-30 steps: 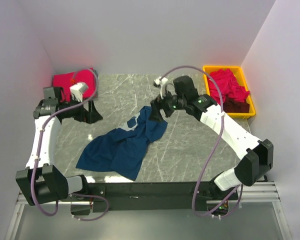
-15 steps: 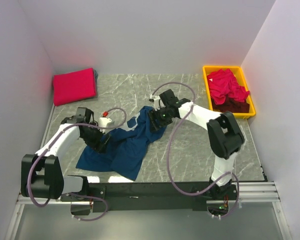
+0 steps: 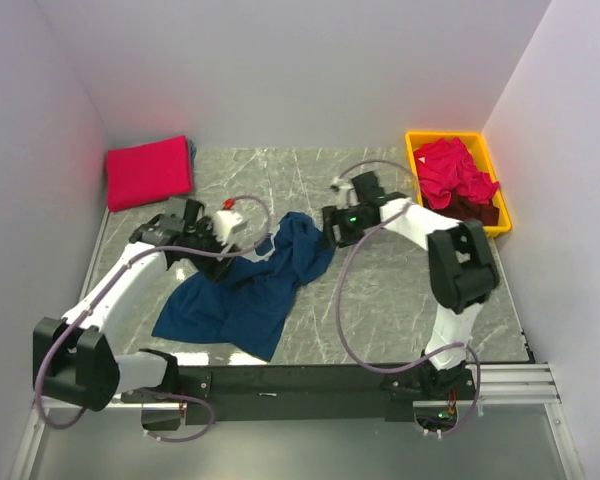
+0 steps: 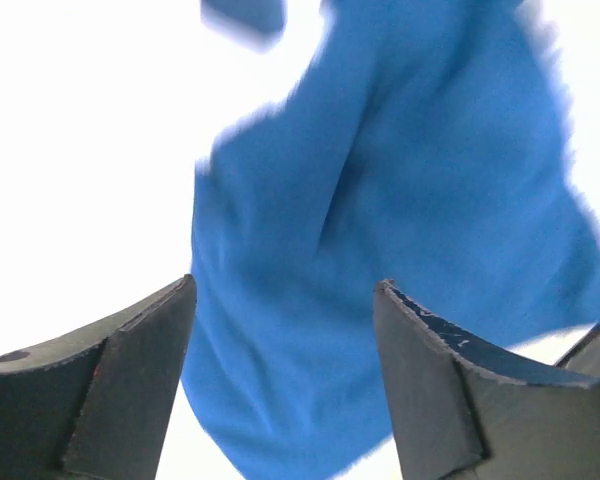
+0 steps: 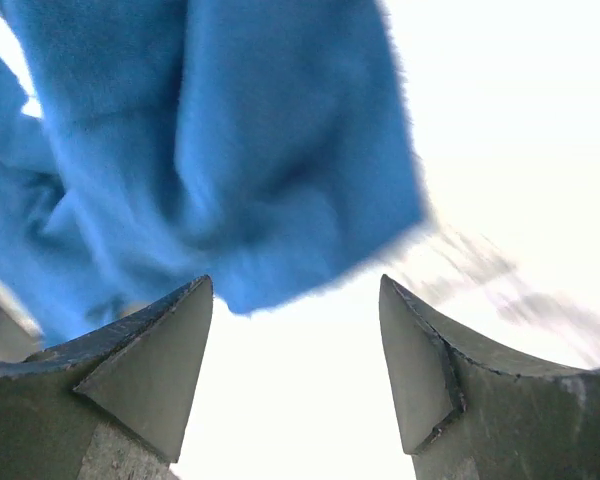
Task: Fold and stack the t-shirts
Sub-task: Flatten the tshirt out
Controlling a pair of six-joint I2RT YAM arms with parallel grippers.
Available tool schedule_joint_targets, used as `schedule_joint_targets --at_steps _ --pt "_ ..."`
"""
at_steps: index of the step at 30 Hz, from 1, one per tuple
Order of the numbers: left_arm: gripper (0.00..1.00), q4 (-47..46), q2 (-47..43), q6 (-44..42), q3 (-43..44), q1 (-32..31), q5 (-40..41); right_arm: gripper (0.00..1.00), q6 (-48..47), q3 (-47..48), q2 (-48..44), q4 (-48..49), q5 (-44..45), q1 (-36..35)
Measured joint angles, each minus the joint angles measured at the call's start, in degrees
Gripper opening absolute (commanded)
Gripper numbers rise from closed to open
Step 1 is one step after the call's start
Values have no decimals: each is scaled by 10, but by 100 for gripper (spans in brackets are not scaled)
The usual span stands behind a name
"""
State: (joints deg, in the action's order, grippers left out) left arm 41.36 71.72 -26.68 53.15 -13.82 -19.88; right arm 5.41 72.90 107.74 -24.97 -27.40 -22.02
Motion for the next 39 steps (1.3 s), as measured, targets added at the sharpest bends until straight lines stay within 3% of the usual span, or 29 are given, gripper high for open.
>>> schedule_joint_targets --at_steps 6,13,22,24,25,28,30,31,32,39 --pt "80 -65 70 41 131 -167 30 74 35 -60 -105 10 -72 118" --pt "81 -106 309 67 286 -327 129 74 66 -123 -180 17 -119 190" --pt "75 -95 455 73 350 -375 200 75 89 -153 -224 19 -140 272" --pt "64 -95 467 76 354 -375 213 75 91 -153 -224 18 -144 288" --pt "50 -94 472 78 354 -374 218 75 94 -153 -224 18 -146 295" --pt "35 -90 479 82 354 -371 224 75 97 -154 -224 18 -154 302" --pt "19 -88 478 85 355 -365 221 75 97 -155 -224 18 -158 303" --pt "5 -84 477 87 357 -362 216 75 98 -156 -224 18 -159 303" --pt "0 -75 476 90 363 -357 209 75 98 -156 -224 18 -161 303" --pt "0 -13 411 114 458 -256 116 75 101 -160 -224 19 -180 303"
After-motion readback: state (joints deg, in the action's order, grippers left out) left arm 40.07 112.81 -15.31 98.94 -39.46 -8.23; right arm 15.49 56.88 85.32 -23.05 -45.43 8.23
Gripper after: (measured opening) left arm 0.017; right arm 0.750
